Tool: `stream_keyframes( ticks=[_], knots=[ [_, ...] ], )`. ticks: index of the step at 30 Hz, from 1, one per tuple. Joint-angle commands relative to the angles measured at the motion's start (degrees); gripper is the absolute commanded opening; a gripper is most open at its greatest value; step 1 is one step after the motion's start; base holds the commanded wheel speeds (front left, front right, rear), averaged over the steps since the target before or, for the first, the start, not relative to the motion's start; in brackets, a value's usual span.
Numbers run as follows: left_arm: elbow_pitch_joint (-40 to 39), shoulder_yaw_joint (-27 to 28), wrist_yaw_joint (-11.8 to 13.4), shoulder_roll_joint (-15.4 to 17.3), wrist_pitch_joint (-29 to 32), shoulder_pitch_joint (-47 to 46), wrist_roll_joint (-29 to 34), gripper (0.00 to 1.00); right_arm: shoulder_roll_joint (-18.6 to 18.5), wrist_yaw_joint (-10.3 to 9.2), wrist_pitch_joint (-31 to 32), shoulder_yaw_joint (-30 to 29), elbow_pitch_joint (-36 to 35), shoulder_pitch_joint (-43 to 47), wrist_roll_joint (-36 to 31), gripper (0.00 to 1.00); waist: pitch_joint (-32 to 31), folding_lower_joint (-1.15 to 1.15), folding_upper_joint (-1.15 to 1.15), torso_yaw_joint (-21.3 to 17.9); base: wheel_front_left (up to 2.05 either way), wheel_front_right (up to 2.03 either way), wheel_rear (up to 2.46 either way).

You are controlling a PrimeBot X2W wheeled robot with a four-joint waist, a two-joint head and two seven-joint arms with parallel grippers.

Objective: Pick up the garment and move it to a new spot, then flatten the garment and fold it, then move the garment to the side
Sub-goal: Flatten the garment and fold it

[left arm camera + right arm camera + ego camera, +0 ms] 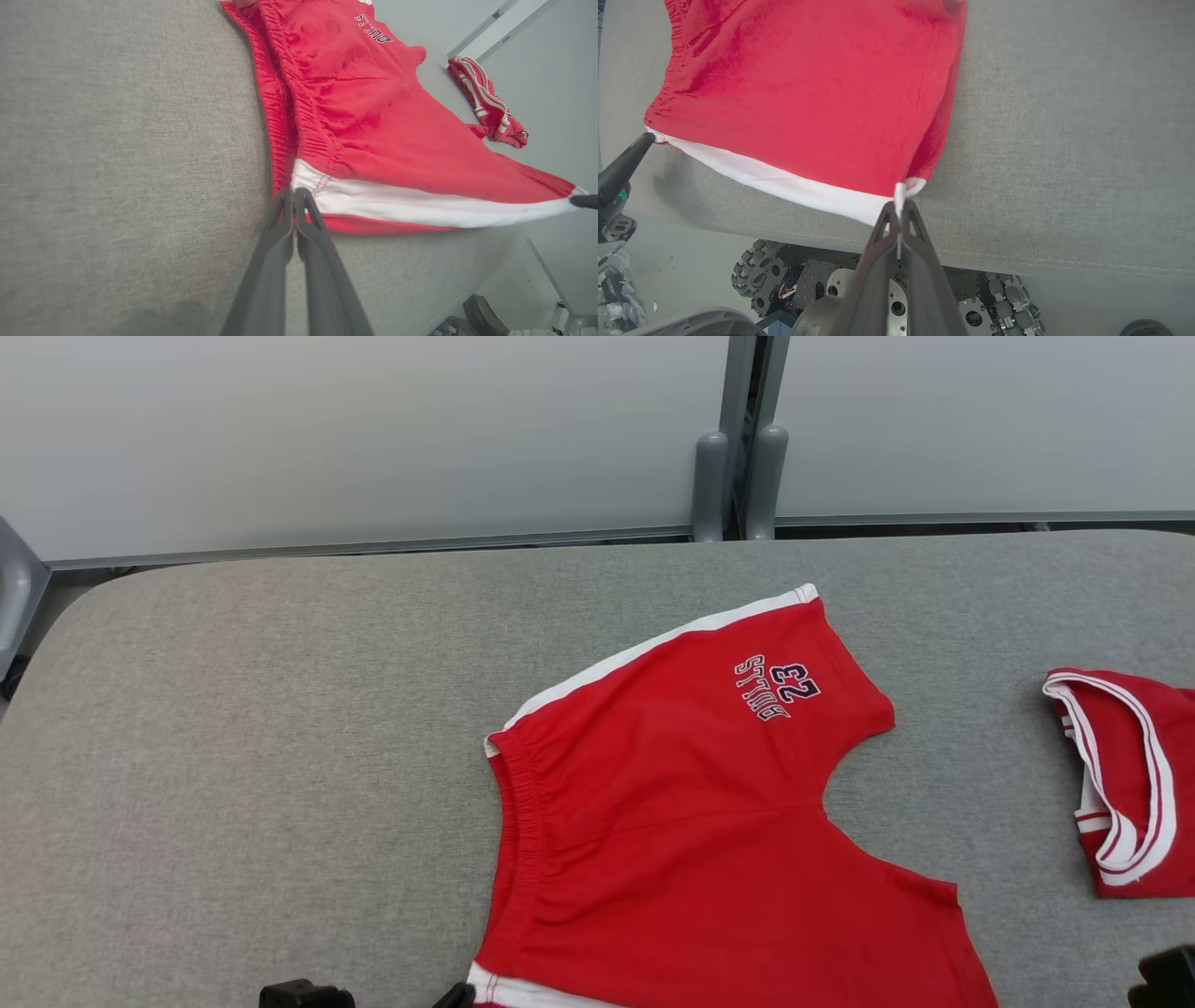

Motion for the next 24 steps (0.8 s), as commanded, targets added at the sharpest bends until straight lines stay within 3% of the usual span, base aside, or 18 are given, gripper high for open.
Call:
stream_keyframes(
  ticks=[1,5,11,17,24],
  knots=[
    [-0.5,0.2,0.3,0.5,-0.1,0.0,0.6,0.0,0.0,0.04,-0.3,0.2,-0.6,-0.9,0.3,0.0,0.0,0.0,0.0,0.2,0.0,0.0,0.0],
    [-2.6,0.2,0.5,-1.4,-0.8,-2.7,1.2,0.0,-2.8,0.04,-2.4,2.4,-0.6,-5.5,0.2,0.0,-0.4,0.0,0.0,1.2,0.0,0.0,0.0],
    [-1.7,0.2,0.7,-5.0,-1.5,-8.4,2.8,0.0,-10.1,0.05,-10.2,6.9,6.8,-17.2,1.4,0.0,-0.6,0.0,0.0,3.1,0.0,0.0,0.0],
    [4.5,1.4,3.3,-9.4,-3.0,-14.9,4.2,0.0,-15.5,0.05,-21.1,13.9,19.2,-30.1,0.8,0.0,-0.1,0.0,0.0,5.1,0.0,0.0,0.0],
    [13.1,1.7,4.3,-14.8,-2.1,-21.9,3.8,0.0,-18.0,0.04,-29.7,21.4,35.2,-44.5,-2.8,0.0,2.4,0.0,0.0,6.8,0.0,0.0,0.0]
  ],
)
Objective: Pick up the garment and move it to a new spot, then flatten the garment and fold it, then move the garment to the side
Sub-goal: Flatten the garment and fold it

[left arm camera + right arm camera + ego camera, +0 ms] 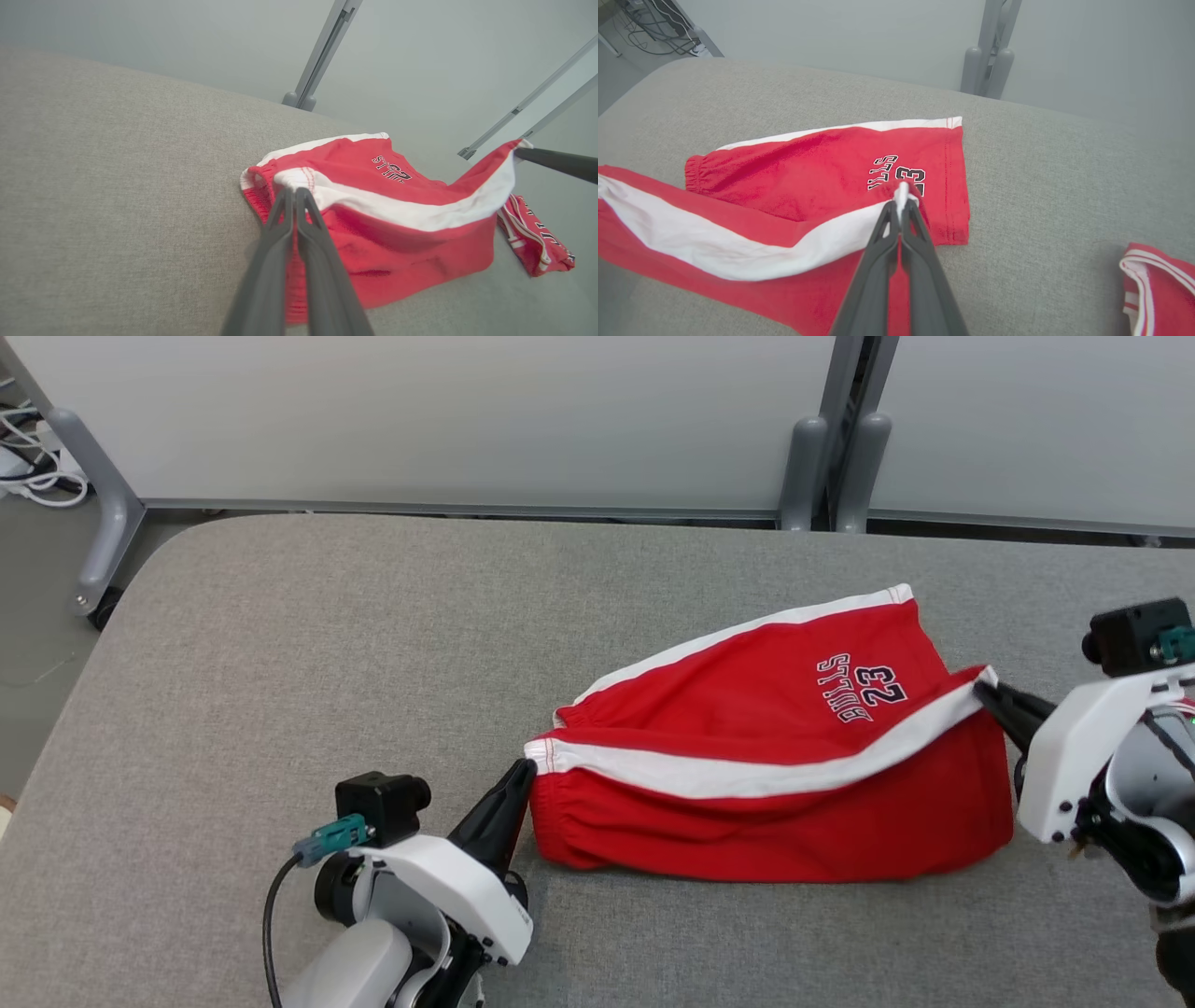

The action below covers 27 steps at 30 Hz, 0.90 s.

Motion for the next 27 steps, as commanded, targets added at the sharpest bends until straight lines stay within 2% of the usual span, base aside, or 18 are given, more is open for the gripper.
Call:
stream_keyframes(
  ticks=[1,11,14,15,23,27],
  knots=[
    [1.5,0.2,0.0,-0.6,-0.4,-2.1,0.4,0.0,-0.2,0.04,-2.2,0.9,3.3,-3.4,-1.4,0.0,1.2,0.0,0.0,0.6,0.0,0.0,0.0],
    [6.1,-0.1,-1.9,-4.7,-2.2,-8.1,0.8,0.0,0.5,0.03,-12.4,2.7,20.5,-16.3,-7.9,0.0,4.2,0.0,0.0,2.7,0.0,0.0,0.0],
    [6.4,-0.3,-2.1,-5.1,-2.2,-8.7,0.7,0.0,0.5,0.03,-13.2,2.8,21.9,-17.4,-8.5,0.0,4.6,0.0,0.0,2.9,0.0,0.0,0.0],
    [7.3,-0.5,-2.3,-5.6,-2.2,-9.7,0.7,0.0,0.6,0.03,-14.5,2.9,24.7,-19.4,-9.6,0.0,5.2,0.0,0.0,3.3,0.0,0.0,0.0],
    [11.9,-0.8,-3.3,-7.8,-2.2,-14.2,-0.2,0.0,1.5,0.03,-18.7,4.3,33.1,-26.3,-12.6,0.0,7.8,0.0,0.0,4.3,0.0,0.0,0.0],
    [14.8,-0.2,-1.8,-8.6,-3.5,-16.1,-0.9,0.0,2.1,0.03,-19.7,5.6,37.1,-29.2,-13.2,0.0,8.9,0.0,0.0,4.7,0.0,0.0,0.0]
  ],
)
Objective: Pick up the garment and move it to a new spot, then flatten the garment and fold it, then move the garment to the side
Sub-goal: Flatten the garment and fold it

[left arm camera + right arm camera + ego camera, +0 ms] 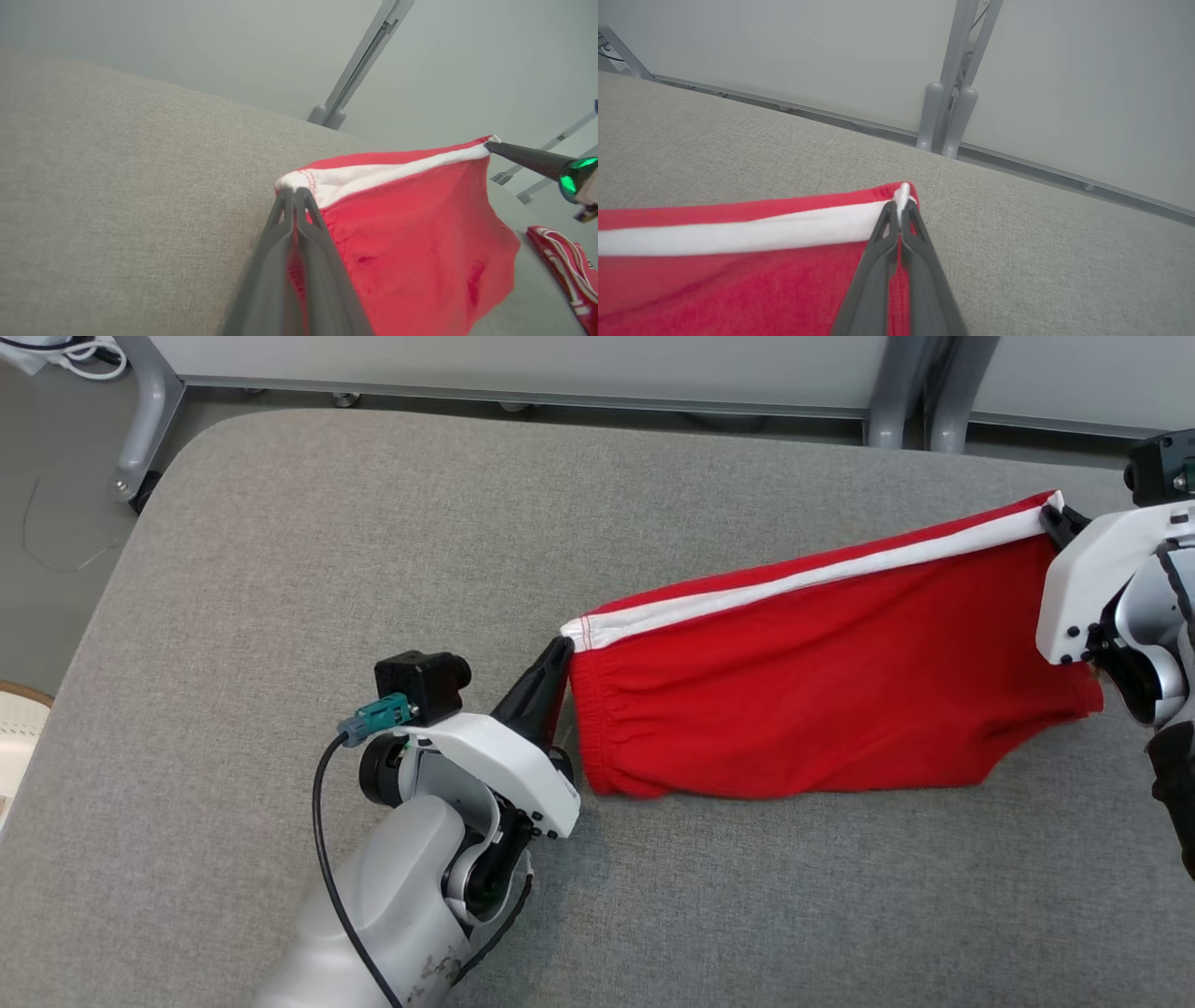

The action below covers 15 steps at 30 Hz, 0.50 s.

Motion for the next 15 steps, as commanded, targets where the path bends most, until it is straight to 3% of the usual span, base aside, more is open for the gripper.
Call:
stream_keyframes(
  ticks=[1,2,3,4,5,11,15],
  knots=[
    [0.8,0.2,0.5,0.0,-0.5,-1.3,-0.3,0.0,0.3,0.02,-0.5,0.4,1.2,-0.9,0.0,0.0,0.4,0.0,0.0,0.2,0.0,0.0,0.0],
    [1.7,0.0,0.6,0.0,-0.4,-1.8,-0.5,0.0,0.4,0.02,-0.6,0.1,2.3,-1.6,0.3,0.0,0.6,0.0,0.0,0.3,0.0,0.0,0.0],
    [2.2,-0.2,0.4,-0.1,-0.5,-2.2,-0.8,0.17,0.6,0.02,-0.7,0.1,3.2,-2.1,0.6,0.38,0.7,0.0,0.0,0.3,0.0,0.0,0.0],
    [2.8,-0.6,0.1,-0.3,-0.5,-2.7,-0.8,0.48,1.1,0.02,-0.7,0.3,4.0,-2.4,1.0,1.0,0.8,0.0,0.0,0.3,0.0,0.0,0.0],
    [3.3,-0.7,-0.1,-0.4,-0.8,-3.2,-0.9,1.0,1.4,0.02,-1.3,0.2,4.7,-2.9,1.3,1.0,0.8,0.0,0.0,0.3,0.0,0.0,0.0],
    [5.5,-1.5,-0.7,-0.6,-2.6,-3.9,-0.7,1.0,2.1,0.02,-2.7,1.6,7.0,-4.7,2.8,1.0,0.0,0.0,0.0,-0.4,0.0,0.0,0.0],
    [3.3,1.6,-1.2,0.8,-4.3,-1.6,0.6,1.0,1.7,0.02,1.4,1.4,8.8,-5.4,5.1,1.0,-1.2,0.0,0.0,-0.9,0.0,0.0,0.0]
  ],
)
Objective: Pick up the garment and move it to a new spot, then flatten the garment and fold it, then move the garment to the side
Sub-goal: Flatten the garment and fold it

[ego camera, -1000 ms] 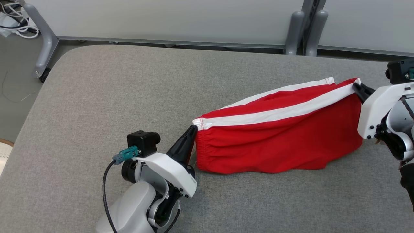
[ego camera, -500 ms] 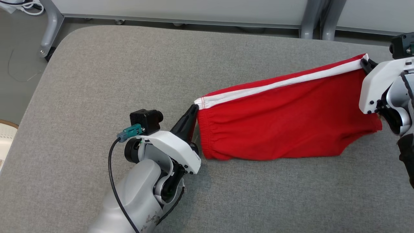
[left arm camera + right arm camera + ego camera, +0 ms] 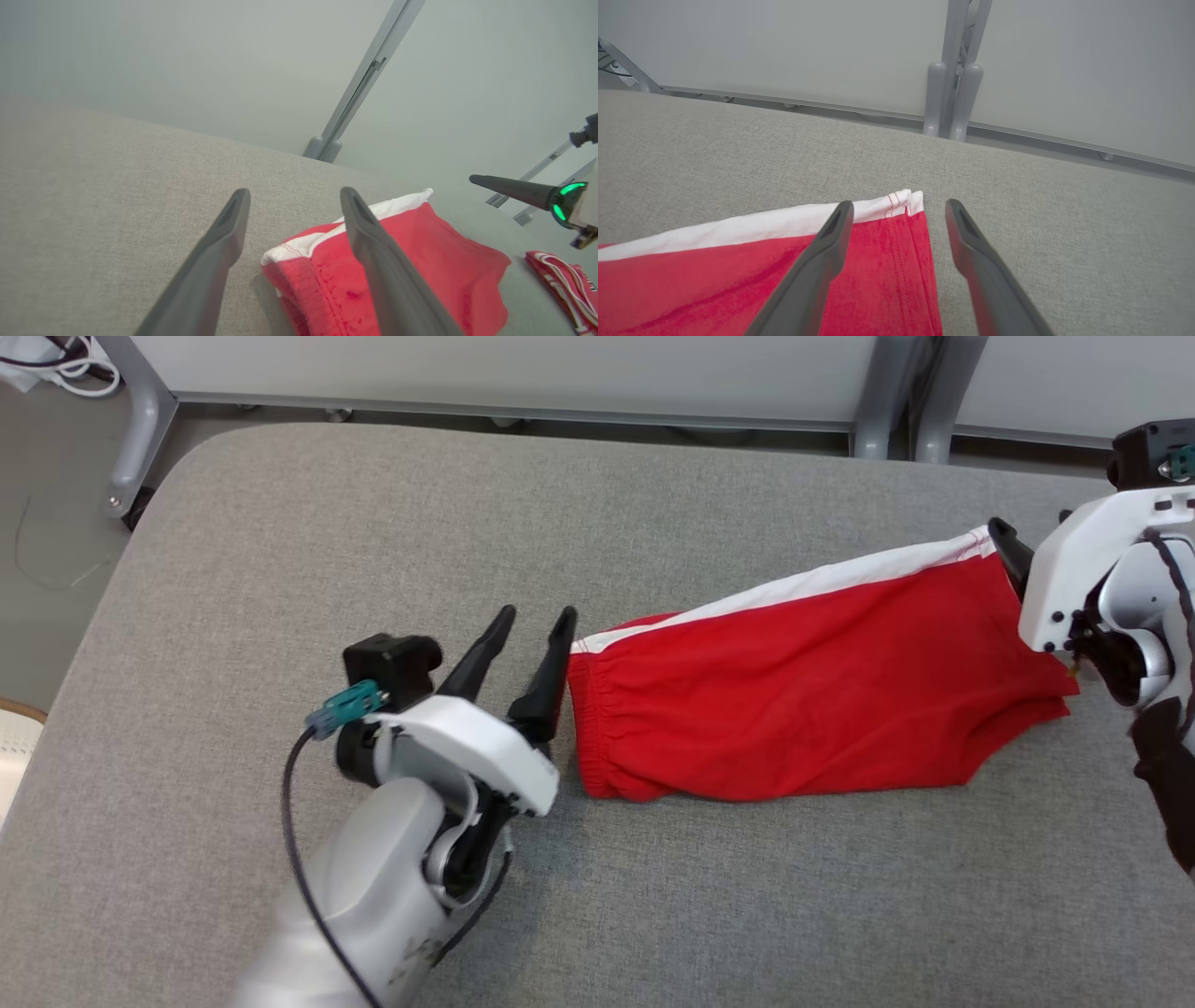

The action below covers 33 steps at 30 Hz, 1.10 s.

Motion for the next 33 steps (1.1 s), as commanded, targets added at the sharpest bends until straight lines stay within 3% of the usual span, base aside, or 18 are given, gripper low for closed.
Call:
stream_keyframes(
  ticks=[1,11,23,28,29,30,31,32,33],
  knots=[
    [-1.1,1.4,0.5,1.9,-0.4,1.9,2.0,1.0,-1.1,0.02,1.5,-0.2,0.6,-0.5,0.6,1.0,-0.7,0.0,0.0,-0.1,0.0,0.0,0.0],
    [-23.2,15.2,4.3,7.7,-0.5,19.6,19.9,1.0,-2.5,0.03,7.2,-6.1,5.8,3.0,0.6,1.0,-1.5,0.0,0.0,2.5,0.0,0.0,0.0],
    [-28.4,21.8,6.0,9.8,-0.5,32.0,21.8,1.0,-2.4,0.02,7.7,-12.8,13.2,3.0,-5.3,1.0,-0.1,0.0,0.0,6.0,0.0,0.0,0.0],
    [-28.6,22.1,5.5,9.4,-0.5,33.5,21.0,1.0,-0.2,0.04,10.1,-15.4,17.4,3.0,-7.6,1.0,-0.2,0.0,0.0,6.7,0.0,0.0,0.0],
    [-28.5,22.0,5.5,9.5,-0.4,33.6,21.0,1.0,0.3,0.05,10.5,-15.8,17.9,2.9,-7.8,0.96,-0.2,0.0,0.0,6.7,0.0,0.0,0.0],
    [-28.4,21.9,5.5,9.5,-0.4,33.7,21.0,1.0,0.6,0.07,10.7,-15.8,18.3,3.0,-8.3,0.37,-0.2,0.0,0.0,6.6,0.0,0.0,0.0],
    [-28.4,22.0,5.6,9.3,-0.4,33.8,20.9,1.0,1.1,0.08,10.9,-15.8,18.5,2.9,-8.5,0.11,-0.2,0.0,0.0,6.6,0.0,0.0,0.0],
    [-28.3,22.1,6.0,9.3,-0.4,33.8,21.1,1.0,1.5,0.09,11.1,-15.6,18.6,3.0,-8.8,0.0,-0.2,0.0,0.0,6.5,0.0,0.0,0.0],
    [-28.2,22.0,6.0,9.2,-0.4,33.8,20.9,1.0,1.5,0.08,11.0,-15.5,18.6,3.2,-9.3,0.0,-0.3,0.0,0.0,6.4,0.0,0.0,0.0]
  ],
)
